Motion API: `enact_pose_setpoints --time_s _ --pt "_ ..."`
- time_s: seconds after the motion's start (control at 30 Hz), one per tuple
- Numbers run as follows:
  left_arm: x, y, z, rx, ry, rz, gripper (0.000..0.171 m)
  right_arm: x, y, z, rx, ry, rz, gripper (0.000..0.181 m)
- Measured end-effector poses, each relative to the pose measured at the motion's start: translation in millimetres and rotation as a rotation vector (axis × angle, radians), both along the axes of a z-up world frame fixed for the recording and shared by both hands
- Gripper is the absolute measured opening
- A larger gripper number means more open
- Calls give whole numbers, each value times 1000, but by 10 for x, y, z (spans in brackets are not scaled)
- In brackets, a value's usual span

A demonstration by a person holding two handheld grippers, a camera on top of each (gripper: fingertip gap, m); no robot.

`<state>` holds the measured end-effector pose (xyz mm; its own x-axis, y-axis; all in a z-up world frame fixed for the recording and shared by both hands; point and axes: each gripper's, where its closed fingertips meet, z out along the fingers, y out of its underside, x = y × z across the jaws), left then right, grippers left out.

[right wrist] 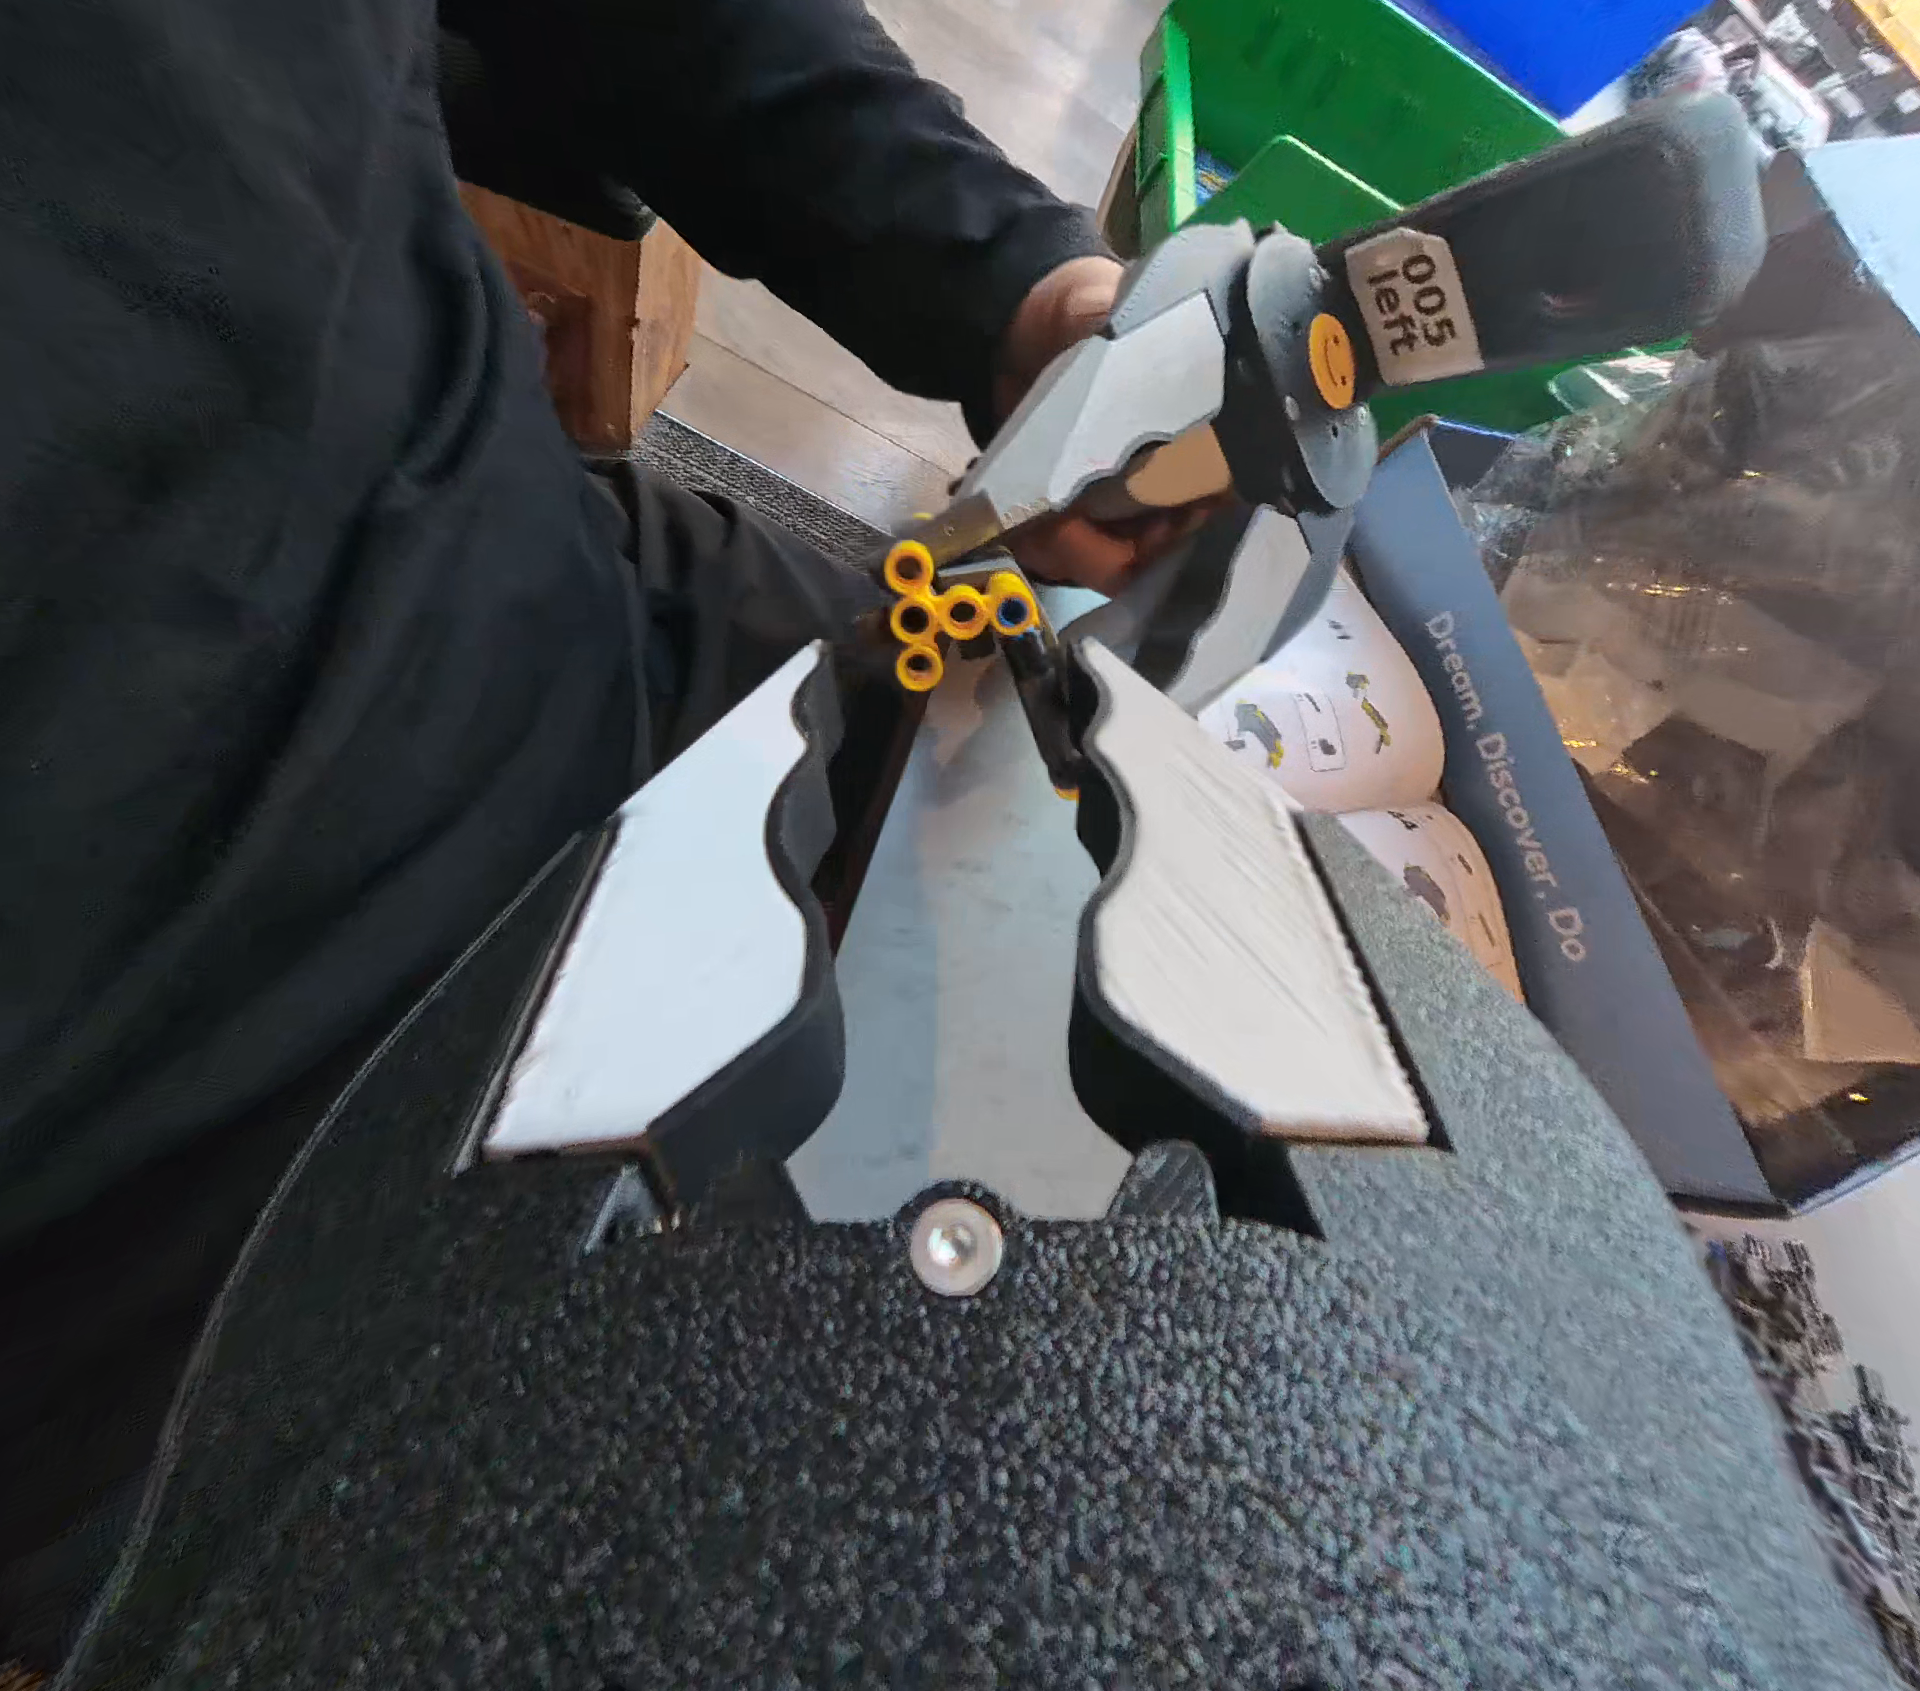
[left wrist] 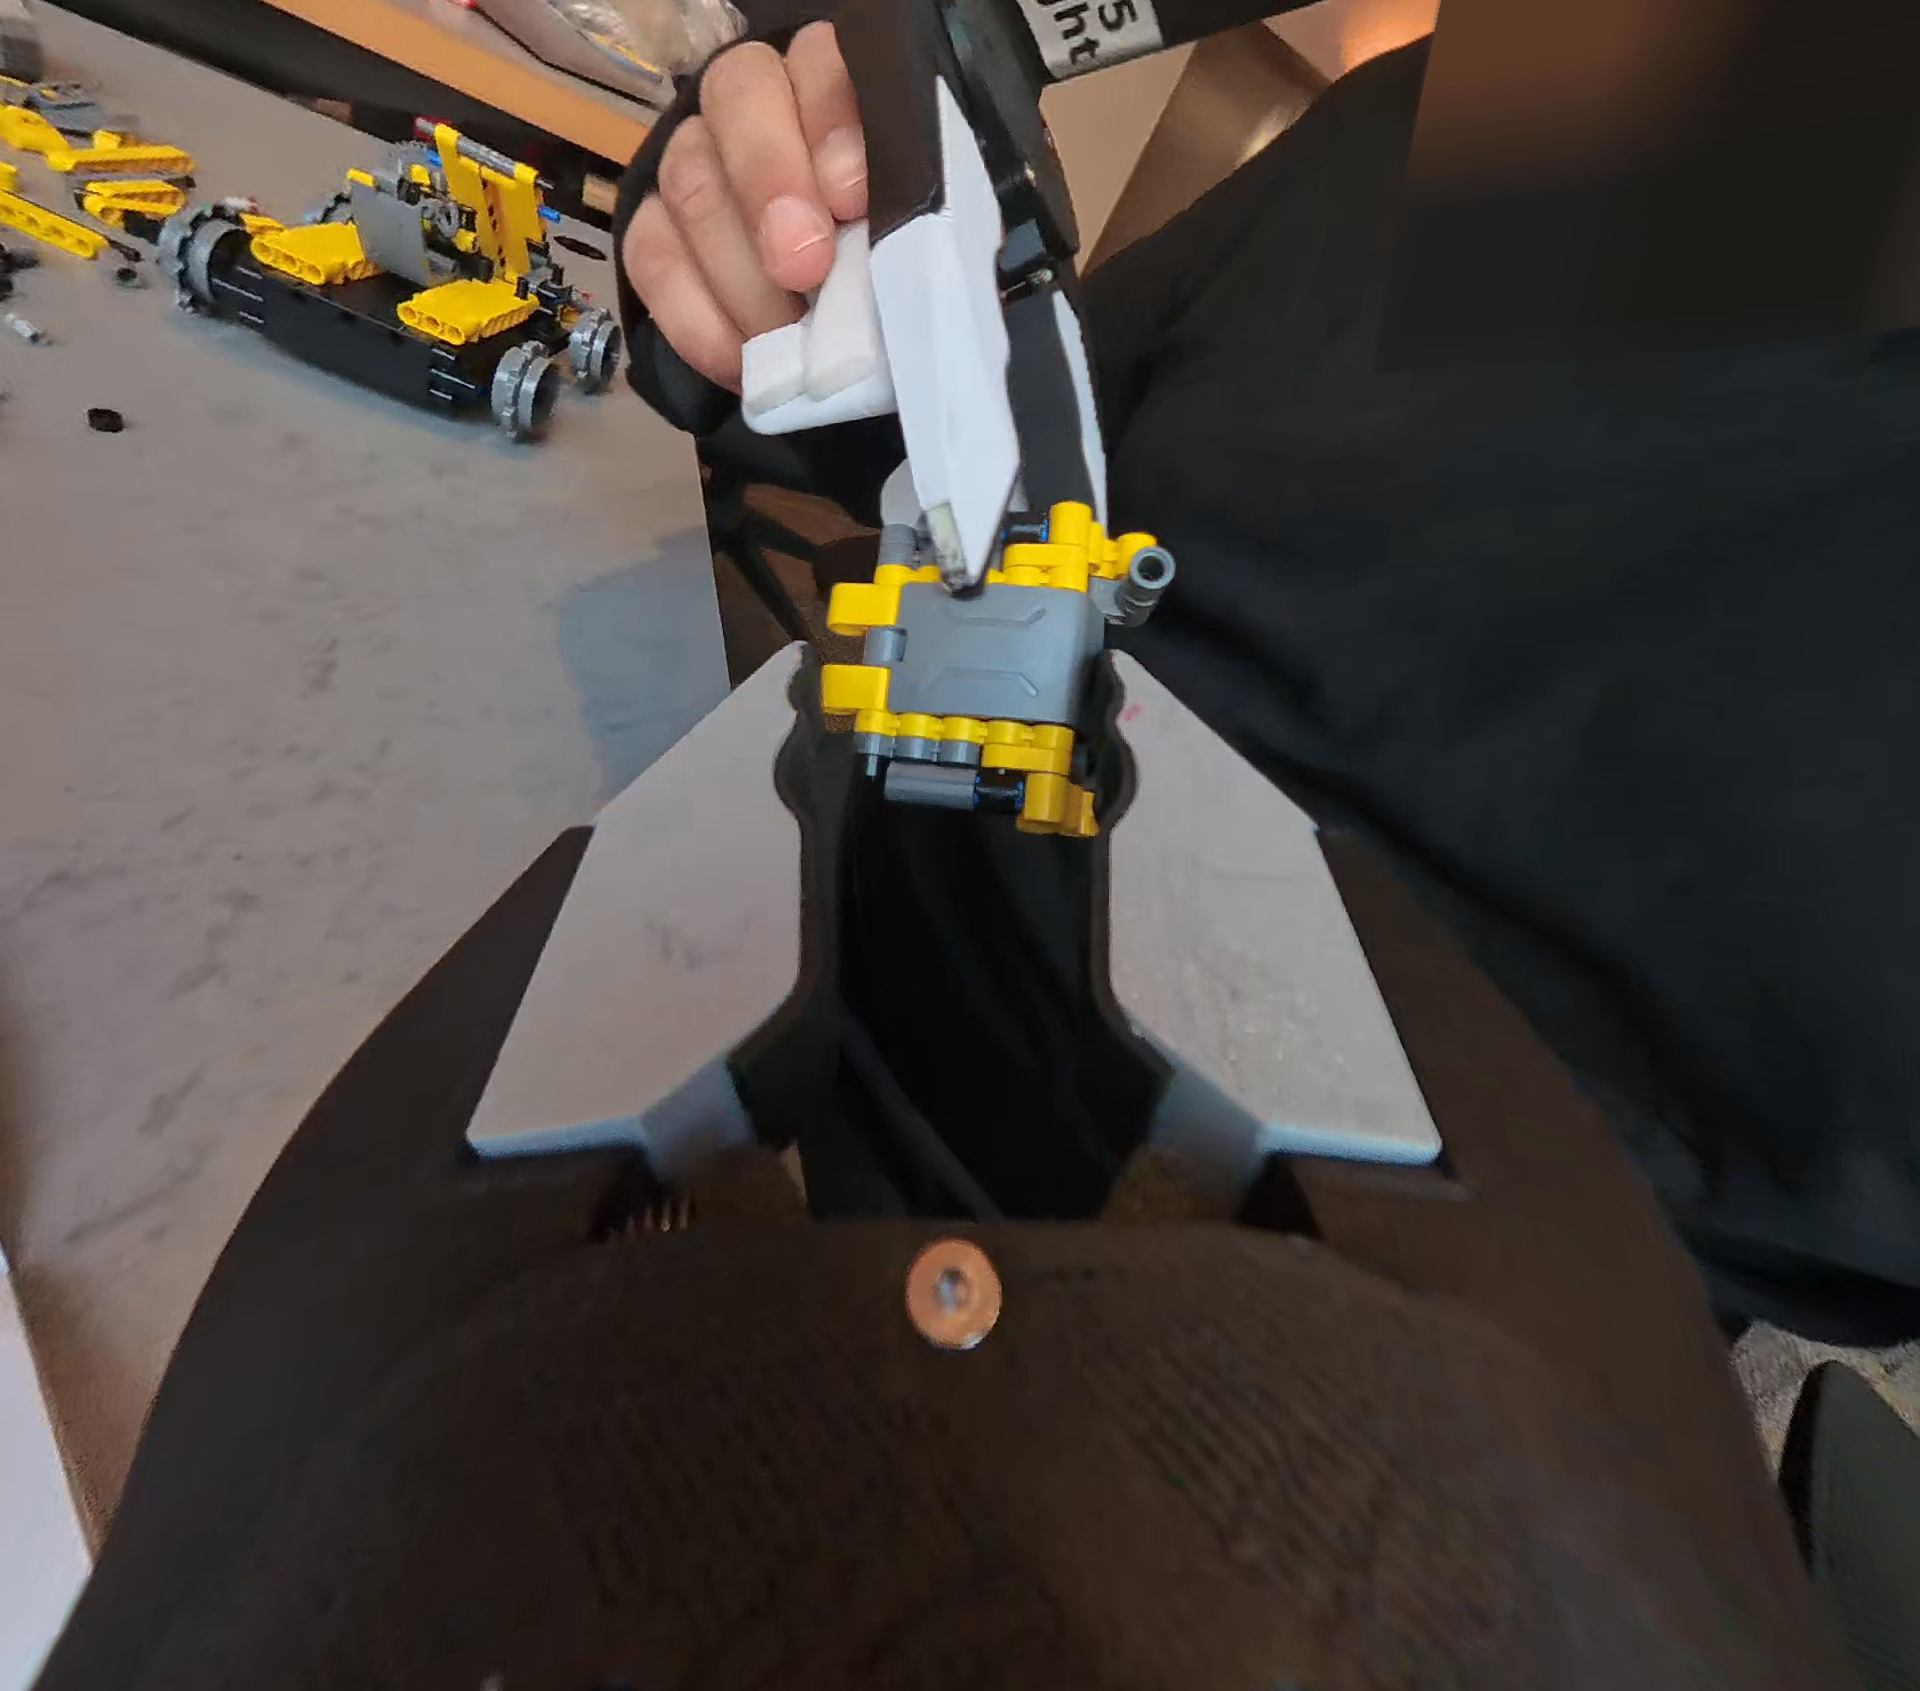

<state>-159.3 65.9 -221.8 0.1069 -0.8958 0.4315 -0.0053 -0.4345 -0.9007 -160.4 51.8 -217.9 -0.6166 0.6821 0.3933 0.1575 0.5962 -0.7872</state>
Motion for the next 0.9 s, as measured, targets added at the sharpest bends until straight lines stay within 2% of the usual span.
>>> enact_pose_setpoints --time_s 0.1,0.17,0.43,0.57,0.73,0.9 --pt "35 -21 12 21 0 -31 50 64 -68 12 -40 -29 38 49" --pt "54 -44 42 11 -25 -62 50 61 -55 43 -47 -19 29 42" --pt "146 -100 75 -76 -119 -168 50 46 -174 92 -10 -8 49 35" --pt "114 -92 79 -107 -133 -167 50 74 -214 165 -45 -5 57 42" --pt "108 -67 -19 -144 -82 -153 50 64 -224 209 8 -11 63 38" --pt "100 -27 -53 -141 -50 -112 50 25 -193 155 90 -27 39 24"
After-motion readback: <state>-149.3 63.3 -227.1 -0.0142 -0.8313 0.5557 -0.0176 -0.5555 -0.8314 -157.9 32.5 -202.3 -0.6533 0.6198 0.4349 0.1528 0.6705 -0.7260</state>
